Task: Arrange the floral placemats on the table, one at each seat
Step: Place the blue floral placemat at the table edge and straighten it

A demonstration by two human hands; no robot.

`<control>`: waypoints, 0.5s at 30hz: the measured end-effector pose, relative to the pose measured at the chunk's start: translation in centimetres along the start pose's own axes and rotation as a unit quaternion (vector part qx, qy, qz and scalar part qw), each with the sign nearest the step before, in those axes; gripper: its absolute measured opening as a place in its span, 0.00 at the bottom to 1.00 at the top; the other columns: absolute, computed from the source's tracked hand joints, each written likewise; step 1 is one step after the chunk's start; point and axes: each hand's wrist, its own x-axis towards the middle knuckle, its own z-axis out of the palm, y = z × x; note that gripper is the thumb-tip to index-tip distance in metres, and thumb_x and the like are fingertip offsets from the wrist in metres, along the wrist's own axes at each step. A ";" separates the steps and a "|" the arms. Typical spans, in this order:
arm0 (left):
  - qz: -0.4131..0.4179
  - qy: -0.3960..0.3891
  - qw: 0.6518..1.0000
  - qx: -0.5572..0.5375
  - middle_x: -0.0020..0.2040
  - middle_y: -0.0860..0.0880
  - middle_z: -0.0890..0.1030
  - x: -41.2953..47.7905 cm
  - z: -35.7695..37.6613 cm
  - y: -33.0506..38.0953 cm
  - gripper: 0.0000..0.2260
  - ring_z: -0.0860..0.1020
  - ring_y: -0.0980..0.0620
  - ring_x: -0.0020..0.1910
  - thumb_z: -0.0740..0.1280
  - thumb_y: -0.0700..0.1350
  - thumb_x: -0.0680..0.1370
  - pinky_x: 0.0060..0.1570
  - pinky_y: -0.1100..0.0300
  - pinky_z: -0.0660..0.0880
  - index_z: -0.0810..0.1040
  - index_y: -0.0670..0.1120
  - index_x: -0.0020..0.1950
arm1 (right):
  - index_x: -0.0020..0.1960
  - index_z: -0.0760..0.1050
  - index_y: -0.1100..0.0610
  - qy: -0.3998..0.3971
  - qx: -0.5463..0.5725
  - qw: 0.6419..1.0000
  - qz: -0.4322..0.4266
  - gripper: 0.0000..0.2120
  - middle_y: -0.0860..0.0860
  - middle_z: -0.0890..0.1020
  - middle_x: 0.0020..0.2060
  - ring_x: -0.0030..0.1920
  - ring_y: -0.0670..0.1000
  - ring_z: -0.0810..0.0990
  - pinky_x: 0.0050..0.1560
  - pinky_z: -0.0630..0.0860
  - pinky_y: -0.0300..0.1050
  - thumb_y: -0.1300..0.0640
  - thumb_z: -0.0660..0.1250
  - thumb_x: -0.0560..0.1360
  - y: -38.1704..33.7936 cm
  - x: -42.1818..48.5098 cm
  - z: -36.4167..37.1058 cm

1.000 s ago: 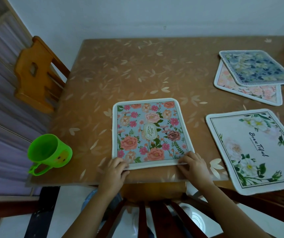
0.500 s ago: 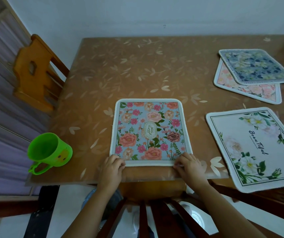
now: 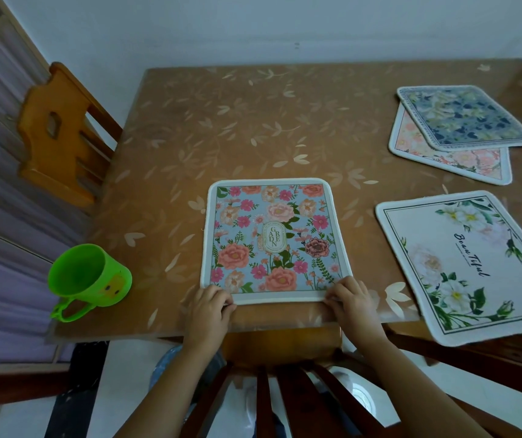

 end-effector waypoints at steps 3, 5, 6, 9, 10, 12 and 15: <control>-0.004 -0.001 1.000 -0.005 0.37 0.47 0.78 0.0 0.0 0.1 0.08 0.74 0.46 0.40 0.75 0.37 0.67 0.39 0.59 0.66 0.76 0.43 0.35 | 0.42 0.76 0.61 0.005 0.000 1.000 0.001 0.03 0.57 0.77 0.44 0.45 0.56 0.73 0.44 0.71 0.48 0.64 0.70 0.69 -0.1 -0.2 0.1; -0.005 0.000 1.000 -0.003 0.37 0.47 0.78 -0.1 0.0 0.1 0.08 0.74 0.46 0.41 0.75 0.37 0.67 0.39 0.59 0.65 0.76 0.43 0.35 | 0.42 0.76 0.62 0.004 0.002 1.000 0.004 0.03 0.58 0.77 0.44 0.46 0.56 0.73 0.45 0.73 0.49 0.64 0.70 0.70 -0.2 -0.2 0.1; -0.007 0.000 1.000 -0.002 0.38 0.47 0.78 -0.1 -0.1 0.1 0.08 0.74 0.46 0.41 0.74 0.37 0.67 0.39 0.59 0.65 0.76 0.43 0.35 | 0.42 0.76 0.62 0.004 0.002 1.000 0.004 0.03 0.58 0.77 0.44 0.46 0.56 0.73 0.45 0.73 0.50 0.64 0.69 0.70 -0.3 -0.2 0.1; -0.012 -0.001 1.000 -0.001 0.38 0.47 0.78 -0.1 -0.1 0.1 0.07 0.74 0.45 0.42 0.74 0.38 0.67 0.40 0.59 0.66 0.76 0.43 0.35 | 0.42 0.76 0.62 0.006 0.002 1.000 0.004 0.03 0.57 0.77 0.44 0.46 0.56 0.73 0.45 0.73 0.50 0.64 0.69 0.71 -0.4 -0.3 0.0; -0.012 0.000 1.000 -0.001 0.38 0.47 0.78 -0.1 -0.1 0.1 0.07 0.74 0.45 0.42 0.75 0.38 0.67 0.40 0.59 0.66 0.76 0.43 0.35 | 0.42 0.76 0.62 0.009 0.001 1.000 0.003 0.03 0.58 0.77 0.44 0.46 0.57 0.73 0.44 0.73 0.50 0.65 0.70 0.70 -0.4 -0.3 0.0; -0.009 0.000 1.000 0.004 0.37 0.47 0.78 -0.1 -0.2 0.2 0.08 0.75 0.45 0.41 0.75 0.37 0.66 0.39 0.58 0.66 0.76 0.43 0.35 | 0.42 0.76 0.62 0.014 -0.001 1.000 0.000 0.03 0.58 0.77 0.43 0.45 0.57 0.73 0.43 0.73 0.50 0.65 0.70 0.70 -0.5 -0.4 0.0; -0.003 0.007 1.000 0.008 0.36 0.47 0.78 -0.1 -0.3 0.3 0.10 0.75 0.45 0.39 0.77 0.37 0.64 0.37 0.59 0.66 0.76 0.43 0.34 | 0.41 0.76 0.62 0.018 0.001 1.000 0.000 0.04 0.58 0.77 0.43 0.45 0.58 0.74 0.43 0.73 0.49 0.66 0.71 0.69 -0.5 -0.4 0.1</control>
